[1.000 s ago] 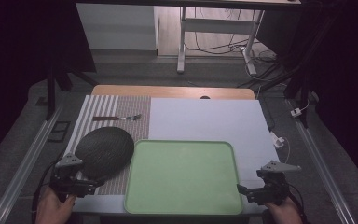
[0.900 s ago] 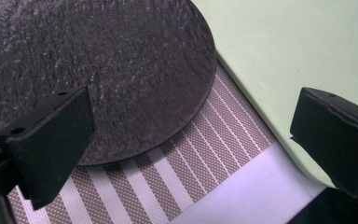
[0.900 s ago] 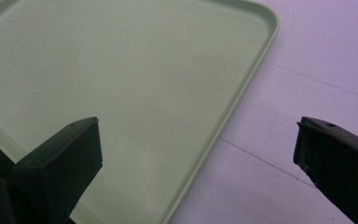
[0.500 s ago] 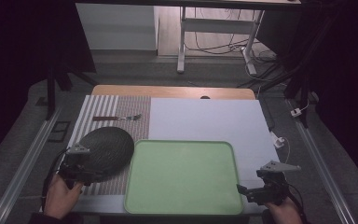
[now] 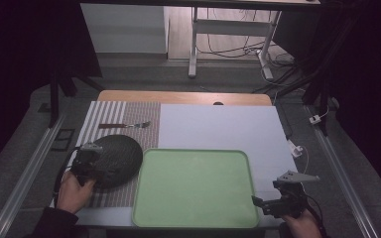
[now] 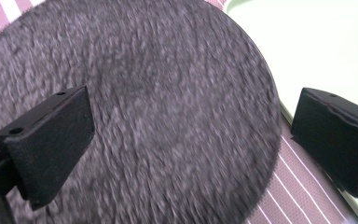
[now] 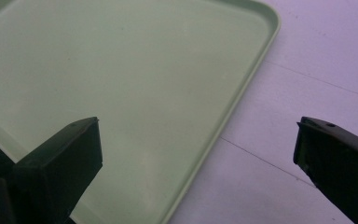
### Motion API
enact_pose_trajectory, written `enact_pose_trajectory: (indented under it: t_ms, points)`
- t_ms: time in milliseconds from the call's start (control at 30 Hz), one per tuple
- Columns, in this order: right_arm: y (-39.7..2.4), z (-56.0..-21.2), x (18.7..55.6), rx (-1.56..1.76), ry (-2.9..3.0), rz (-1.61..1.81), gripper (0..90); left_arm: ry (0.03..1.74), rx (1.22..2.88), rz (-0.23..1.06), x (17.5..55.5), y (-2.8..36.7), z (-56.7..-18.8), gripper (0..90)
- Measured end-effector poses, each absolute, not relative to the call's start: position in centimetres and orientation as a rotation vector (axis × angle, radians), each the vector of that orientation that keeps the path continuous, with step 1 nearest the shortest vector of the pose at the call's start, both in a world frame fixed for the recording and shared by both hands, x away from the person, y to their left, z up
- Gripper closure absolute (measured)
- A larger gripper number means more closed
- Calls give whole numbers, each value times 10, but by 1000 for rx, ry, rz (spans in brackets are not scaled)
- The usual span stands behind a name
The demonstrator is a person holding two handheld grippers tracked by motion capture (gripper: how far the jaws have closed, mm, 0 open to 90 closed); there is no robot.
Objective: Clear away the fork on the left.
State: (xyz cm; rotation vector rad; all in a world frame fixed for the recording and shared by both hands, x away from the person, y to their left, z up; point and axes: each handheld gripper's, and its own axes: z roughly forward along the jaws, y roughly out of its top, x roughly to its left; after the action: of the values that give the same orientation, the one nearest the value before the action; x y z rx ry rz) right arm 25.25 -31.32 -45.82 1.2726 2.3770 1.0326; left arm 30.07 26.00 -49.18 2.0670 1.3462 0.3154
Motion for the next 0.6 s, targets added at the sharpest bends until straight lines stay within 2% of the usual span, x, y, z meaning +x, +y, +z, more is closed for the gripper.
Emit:
enact_pose_trajectory:
  t_ms: [600]
  points:
    - [-313, -459, 253, 1278, 2382, 1031, 12, 1374, 2062, 342, 355, 266, -497, 0]
